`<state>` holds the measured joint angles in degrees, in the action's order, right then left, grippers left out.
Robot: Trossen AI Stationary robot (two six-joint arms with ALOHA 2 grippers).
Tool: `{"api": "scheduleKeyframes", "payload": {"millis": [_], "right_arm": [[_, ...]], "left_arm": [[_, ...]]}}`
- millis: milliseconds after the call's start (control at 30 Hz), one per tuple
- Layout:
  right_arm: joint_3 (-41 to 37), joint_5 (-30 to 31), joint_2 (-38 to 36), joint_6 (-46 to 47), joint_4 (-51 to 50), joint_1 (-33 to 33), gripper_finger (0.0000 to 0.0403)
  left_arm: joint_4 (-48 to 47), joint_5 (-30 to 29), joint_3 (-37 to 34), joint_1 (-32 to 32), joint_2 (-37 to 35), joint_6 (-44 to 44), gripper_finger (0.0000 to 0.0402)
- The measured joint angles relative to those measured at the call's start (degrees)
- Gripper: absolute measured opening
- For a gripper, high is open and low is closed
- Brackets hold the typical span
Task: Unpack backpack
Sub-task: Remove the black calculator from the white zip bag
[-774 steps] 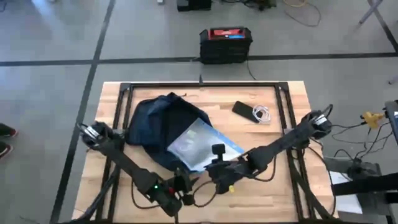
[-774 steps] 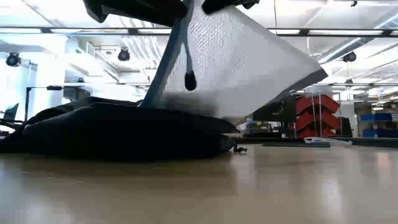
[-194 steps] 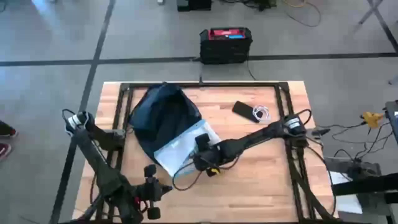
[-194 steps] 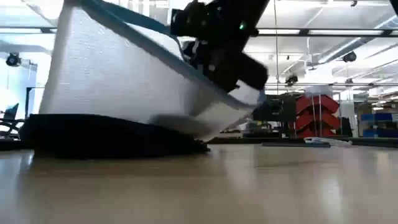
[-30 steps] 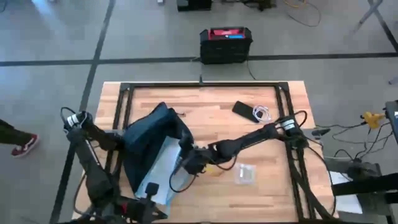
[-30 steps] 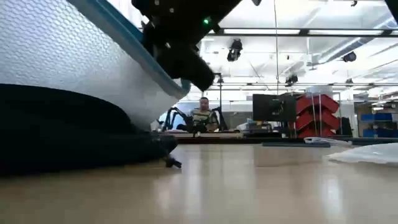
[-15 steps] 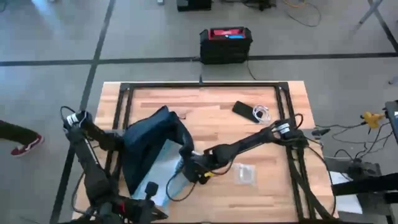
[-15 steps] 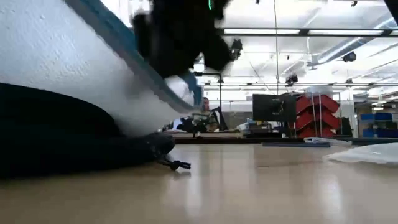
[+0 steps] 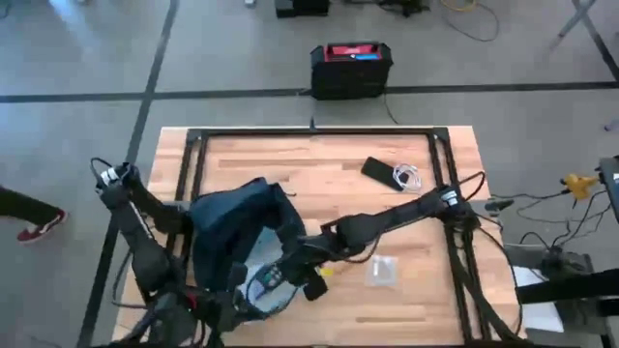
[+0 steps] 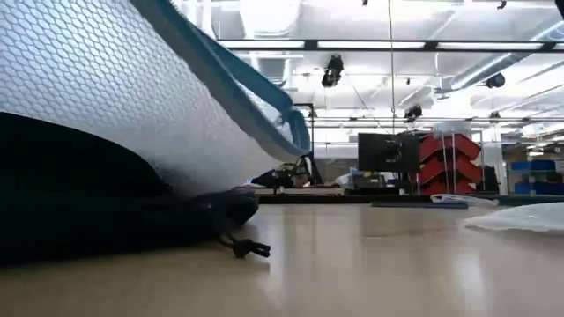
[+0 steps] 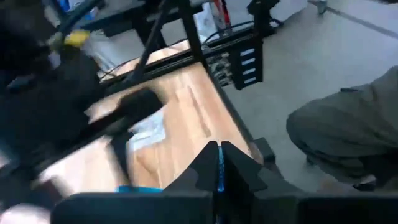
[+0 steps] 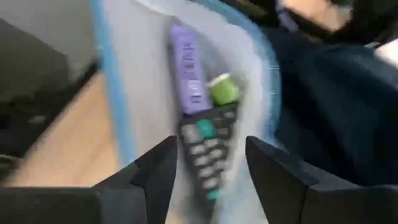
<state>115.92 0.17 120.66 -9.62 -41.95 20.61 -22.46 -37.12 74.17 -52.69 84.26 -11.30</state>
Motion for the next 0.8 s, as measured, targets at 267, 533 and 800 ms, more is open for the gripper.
{"api": "scheduleKeyframes", "payload": {"millis": [267,533,800], "right_arm": [[-12.91,12.83,0.40,6.70,14.58,4.57,0.0139],[-24.69,24.34,0.40,22.79,27.78,6.36,0.0094],[-28.62,23.79,0.42,24.66,28.09,4.20,0.0103]], "left_arm": [[9.77,5.59,-9.44,2.71,-0.14,-6.50,0.0000],[9.64,4.72,-18.13,2.78,-0.20,-24.13,0.0000],[8.71,2.21,-25.89,2.98,-0.40,-36.38,0.0000]]}}
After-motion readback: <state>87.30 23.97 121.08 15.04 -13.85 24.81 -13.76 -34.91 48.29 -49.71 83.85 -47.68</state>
